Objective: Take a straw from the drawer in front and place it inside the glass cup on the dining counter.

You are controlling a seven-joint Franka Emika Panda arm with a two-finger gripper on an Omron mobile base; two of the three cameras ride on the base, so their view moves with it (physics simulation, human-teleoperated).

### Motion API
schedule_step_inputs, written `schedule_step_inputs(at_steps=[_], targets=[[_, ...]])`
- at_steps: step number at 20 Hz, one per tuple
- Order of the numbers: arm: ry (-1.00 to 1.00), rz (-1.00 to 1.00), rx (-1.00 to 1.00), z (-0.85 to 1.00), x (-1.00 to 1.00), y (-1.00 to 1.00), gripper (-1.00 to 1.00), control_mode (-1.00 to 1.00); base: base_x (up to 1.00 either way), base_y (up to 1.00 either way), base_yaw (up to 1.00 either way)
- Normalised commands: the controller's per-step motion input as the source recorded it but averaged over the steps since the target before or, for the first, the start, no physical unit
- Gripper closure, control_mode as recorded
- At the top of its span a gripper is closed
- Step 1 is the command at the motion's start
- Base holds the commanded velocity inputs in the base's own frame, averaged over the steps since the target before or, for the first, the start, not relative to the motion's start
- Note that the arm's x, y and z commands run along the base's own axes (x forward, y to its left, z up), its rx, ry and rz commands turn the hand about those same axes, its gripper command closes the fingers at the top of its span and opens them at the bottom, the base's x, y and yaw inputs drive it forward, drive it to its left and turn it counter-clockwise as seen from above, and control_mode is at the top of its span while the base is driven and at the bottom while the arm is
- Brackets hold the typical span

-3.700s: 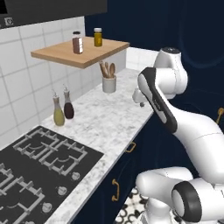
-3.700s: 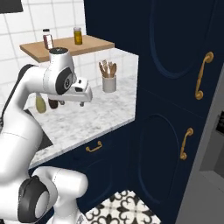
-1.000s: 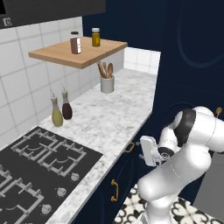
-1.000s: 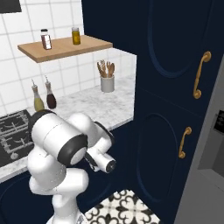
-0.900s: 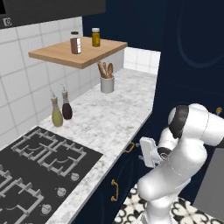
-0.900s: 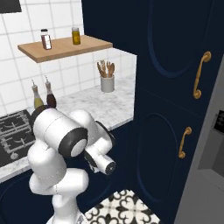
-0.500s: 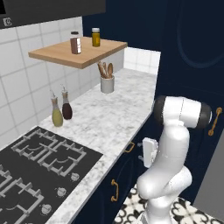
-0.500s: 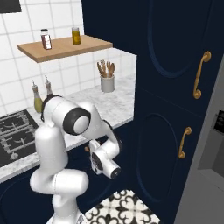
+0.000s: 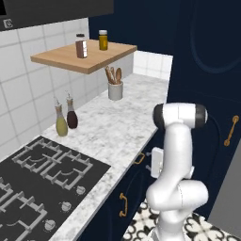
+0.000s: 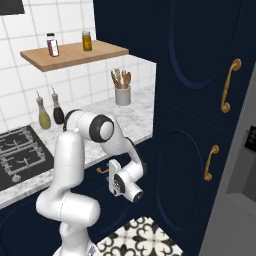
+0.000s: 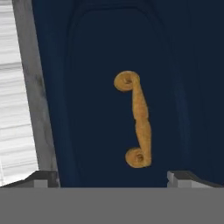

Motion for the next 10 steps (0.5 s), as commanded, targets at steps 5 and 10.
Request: schedule_step_inputs(at_steps=[5, 10], targets=[[0.04, 0.00, 0.00, -0.37, 0.50, 0.06, -1.00, -1.00, 0.00, 0.00, 0.00], [0.07, 0.00, 0.00, -0.25, 0.54, 0.28, -1.00, -1.00, 0.00, 0.00, 0.00]])
